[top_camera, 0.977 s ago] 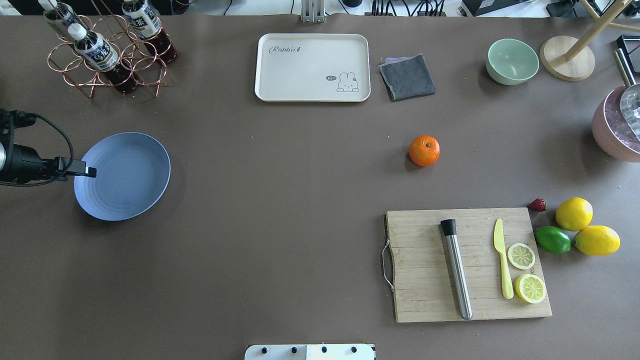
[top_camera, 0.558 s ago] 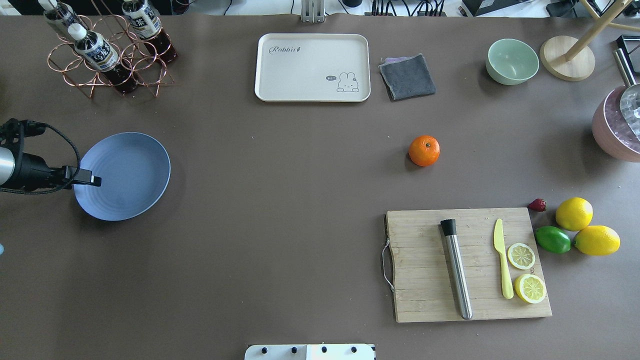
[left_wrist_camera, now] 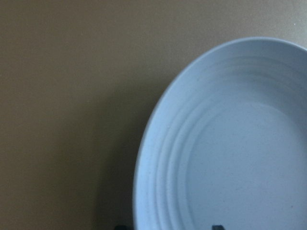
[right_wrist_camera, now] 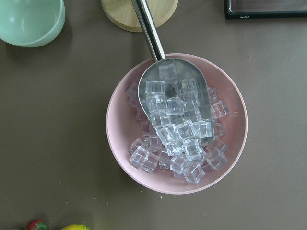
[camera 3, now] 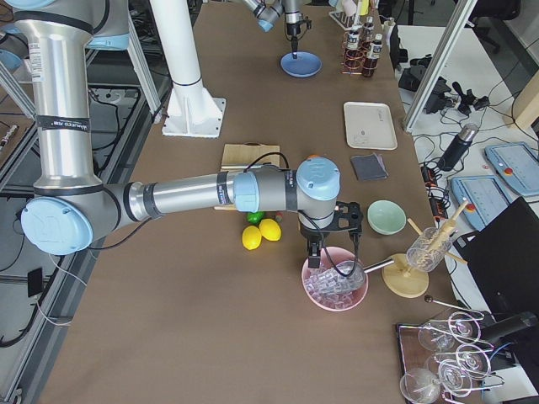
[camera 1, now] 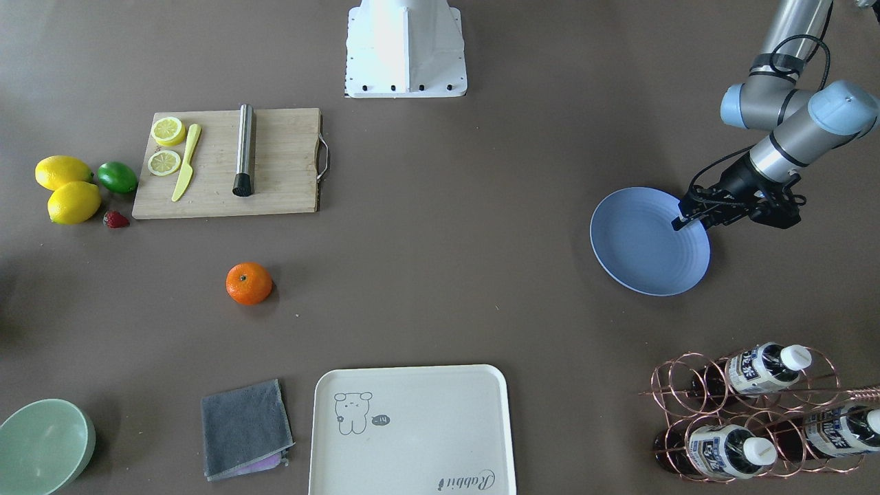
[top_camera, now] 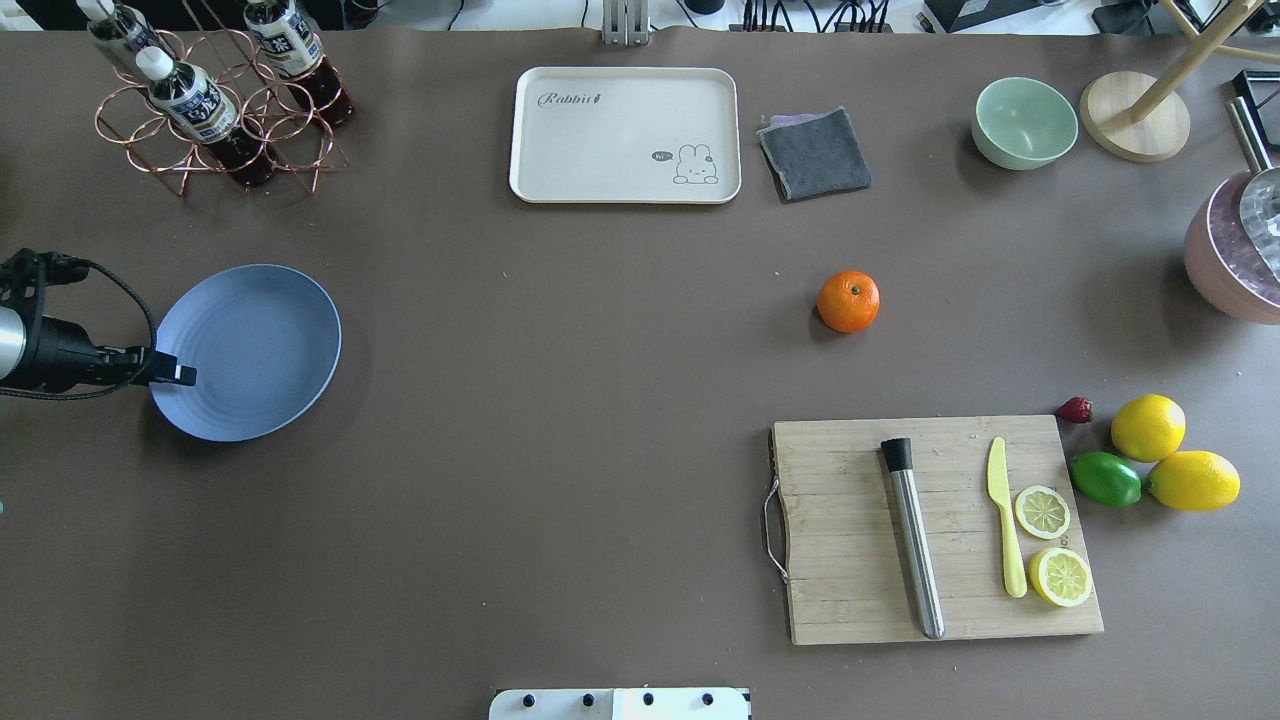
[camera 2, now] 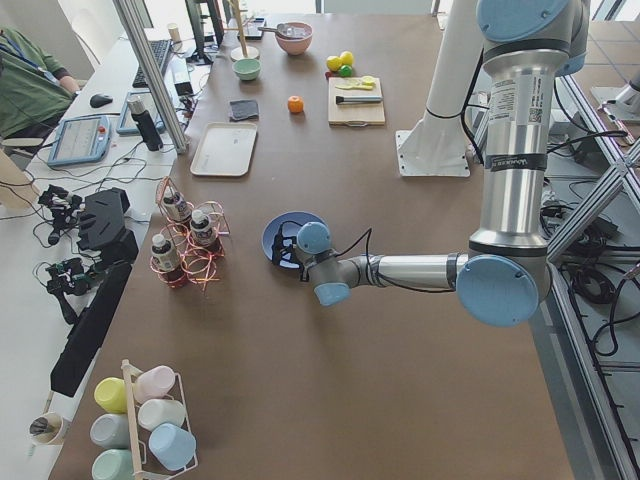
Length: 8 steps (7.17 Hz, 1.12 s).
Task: Pick orange to plate
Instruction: 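Move the left gripper to the light blue plate's rim and grip it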
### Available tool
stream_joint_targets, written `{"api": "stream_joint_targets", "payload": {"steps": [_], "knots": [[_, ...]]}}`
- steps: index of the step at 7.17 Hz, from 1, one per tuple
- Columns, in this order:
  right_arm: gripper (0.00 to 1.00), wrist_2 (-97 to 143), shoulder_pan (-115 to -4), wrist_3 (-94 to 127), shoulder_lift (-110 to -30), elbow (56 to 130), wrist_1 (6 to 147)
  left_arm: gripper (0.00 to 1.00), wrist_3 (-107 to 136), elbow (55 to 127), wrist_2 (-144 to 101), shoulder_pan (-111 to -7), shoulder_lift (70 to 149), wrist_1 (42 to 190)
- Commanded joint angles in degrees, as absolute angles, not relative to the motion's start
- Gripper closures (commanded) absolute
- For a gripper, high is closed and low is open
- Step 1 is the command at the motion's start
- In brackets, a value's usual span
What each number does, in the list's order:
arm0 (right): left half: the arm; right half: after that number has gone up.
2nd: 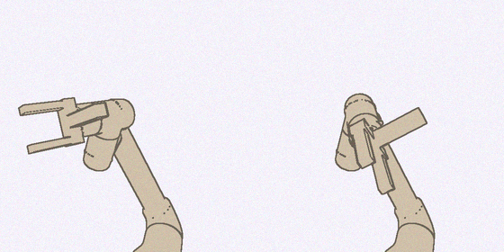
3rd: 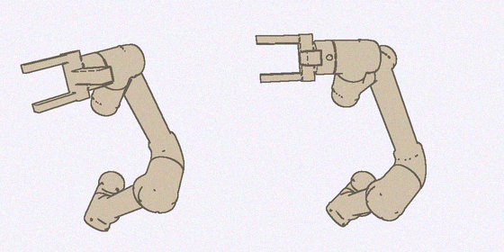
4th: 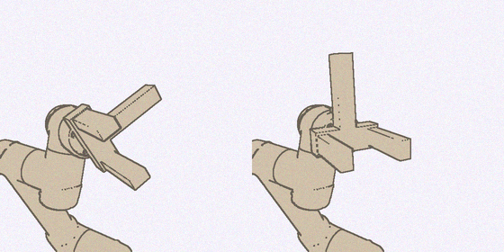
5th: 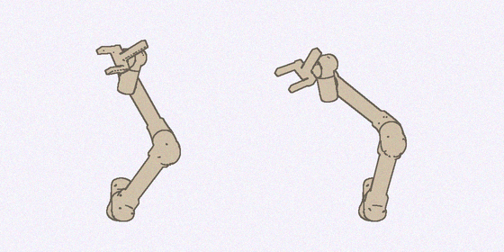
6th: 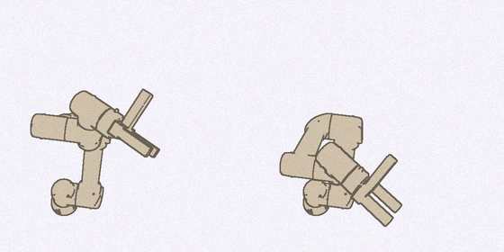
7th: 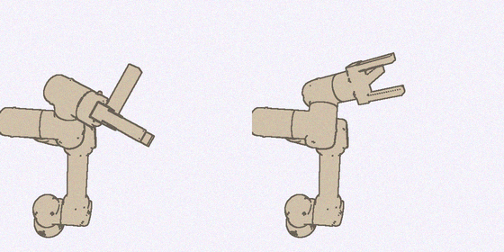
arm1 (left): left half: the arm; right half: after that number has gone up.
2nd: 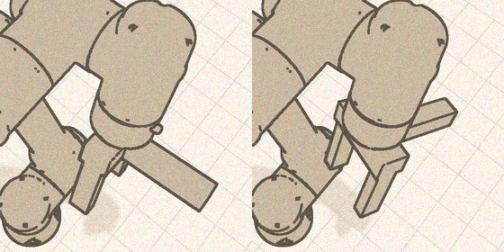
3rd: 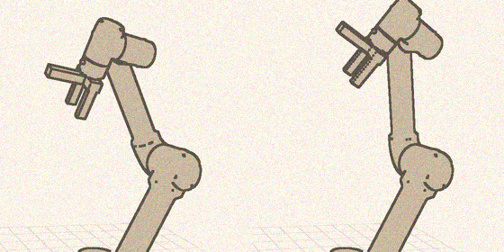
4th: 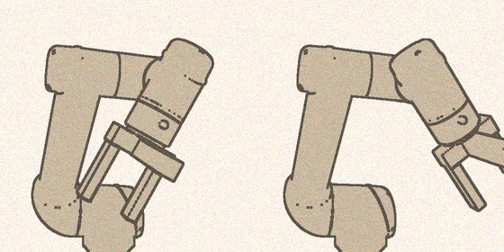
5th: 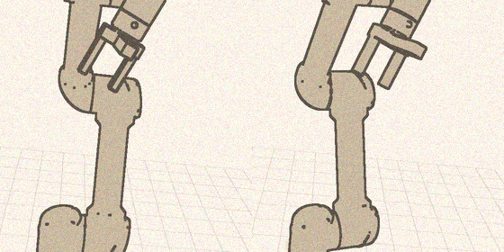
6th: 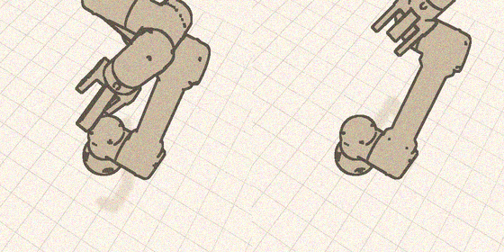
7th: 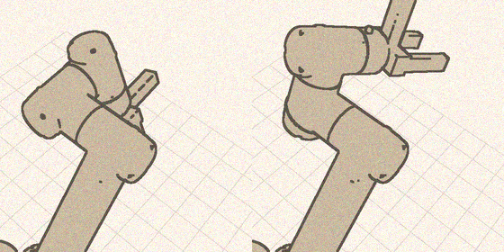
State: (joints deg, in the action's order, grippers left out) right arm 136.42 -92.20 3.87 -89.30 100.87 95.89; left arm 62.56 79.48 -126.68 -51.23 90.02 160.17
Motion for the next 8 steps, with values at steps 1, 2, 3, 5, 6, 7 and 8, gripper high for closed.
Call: {"api": "stream_joint_targets", "payload": {"steps": [1, 2, 3, 5, 6, 7, 8], "knots": [[0.0, 136.5, -92.2, 3.9, -89.2, 100.9, 95.9, 1.0, 62.6, 78.9, -130.9, -52.4, 89.8, 161.8], [0.0, 136.5, -92.2, 3.9, -89.2, 100.9, 95.8, 1.0, 62.7, 79.0, -135.0, -54.5, 90.3, 161.5], [0.0, 136.4, -92.2, 3.9, -89.3, 100.9, 95.9, 1.0, 62.7, 79.0, -135.3, -54.6, 90.4, 161.4], [0.0, 136.5, -92.3, 3.9, -89.6, 101.0, 95.9, 1.0, 63.2, 79.0, -135.1, -54.6, 90.7, 161.4], [0.0, 136.5, -92.3, 3.9, -89.6, 101.0, 95.9, 1.0, 63.2, 79.1, -135.1, -54.6, 90.8, 161.4], [0.0, 136.5, -92.3, 3.9, -89.7, 101.1, 95.9, 1.0, 63.5, 79.4, -135.3, -54.6, 91.1, 161.4], [0.0, 136.5, -92.3, 4.1, -89.9, 102.7, 95.9, 1.0, 64.2, 80.1, -135.5, -54.6, 92.1, 161.2]]}}
